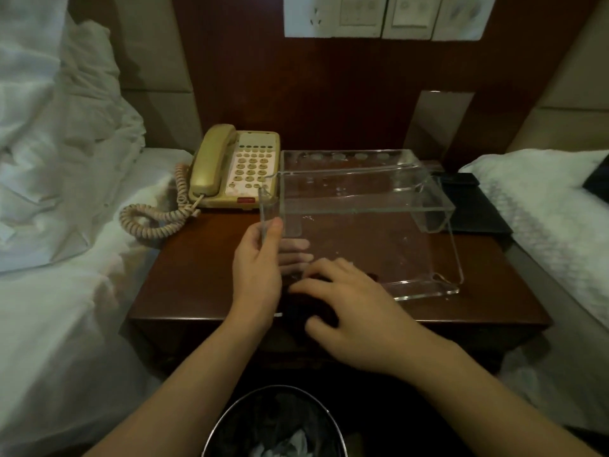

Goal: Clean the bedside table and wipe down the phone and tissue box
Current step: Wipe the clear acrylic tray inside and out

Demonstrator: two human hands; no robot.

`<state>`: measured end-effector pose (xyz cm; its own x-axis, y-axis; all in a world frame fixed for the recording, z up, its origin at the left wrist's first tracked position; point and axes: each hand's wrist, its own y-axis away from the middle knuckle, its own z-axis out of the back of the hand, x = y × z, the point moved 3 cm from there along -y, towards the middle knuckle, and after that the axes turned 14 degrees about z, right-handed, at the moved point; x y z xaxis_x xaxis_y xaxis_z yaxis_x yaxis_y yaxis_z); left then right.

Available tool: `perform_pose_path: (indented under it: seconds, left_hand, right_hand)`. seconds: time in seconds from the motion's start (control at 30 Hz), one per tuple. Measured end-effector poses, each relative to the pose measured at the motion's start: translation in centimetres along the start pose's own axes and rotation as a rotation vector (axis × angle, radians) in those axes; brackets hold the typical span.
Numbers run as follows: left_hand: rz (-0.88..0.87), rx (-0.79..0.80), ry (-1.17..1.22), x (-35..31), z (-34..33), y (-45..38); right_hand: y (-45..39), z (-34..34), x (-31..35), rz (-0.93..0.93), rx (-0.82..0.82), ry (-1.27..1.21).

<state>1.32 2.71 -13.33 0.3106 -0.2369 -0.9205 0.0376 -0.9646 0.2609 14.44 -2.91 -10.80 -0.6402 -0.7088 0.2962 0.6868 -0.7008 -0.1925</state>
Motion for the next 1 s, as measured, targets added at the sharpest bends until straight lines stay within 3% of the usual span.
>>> perform_pose_path:
  seconds: [0.13,0.3,0.47,0.63,0.73,0.8,0.87,0.93,1.0]
  left_hand:
    - [0.012,0.007,-0.007,0.0,-0.2,-0.3]
    - [0.020,0.026,-0.025,-0.1,-0.3,-0.5]
    - [-0.010,0.005,-0.020,0.1,-0.4,0.0]
    - [0.029,-0.006,-0.022,0.0,-0.8,0.5]
    - [0.038,0.015,-0.023,-0.4,-0.8,0.6]
    - [0.055,0.030,-0.022,-0.5,-0.6,0.7]
    - [0.077,0.039,-0.015,-0.5,-0.5,0.8]
    - [0.090,0.044,-0.012,-0.5,-0.6,1.1]
    - [0.092,0.047,-0.019,-0.4,-0.9,1.6]
  right_hand:
    - [2.9,2.4,-2.5,-0.144,0.000,-0.060]
    - [7.7,5.4,-6.0,-0.387,0.002,0.064]
    - [7.2,3.9,-4.1,-0.307,-0.056,0.170]
    - [3.4,1.2,-1.4,-0.103,-0.053,-0.013]
    - [2.5,1.4,-2.3,-0.141,-0.064,-0.168]
    - [2.5,2.1,-3.3,-0.262,-0.218,-0.326]
    - [2.6,2.8,-4.4,-0.419,-0.510,-0.406]
    - [2.5,3.4,-5.2,-0.566,-0.750,-0.367]
    - [2.0,3.7,-5.4,-0.617,-0.839,-0.255]
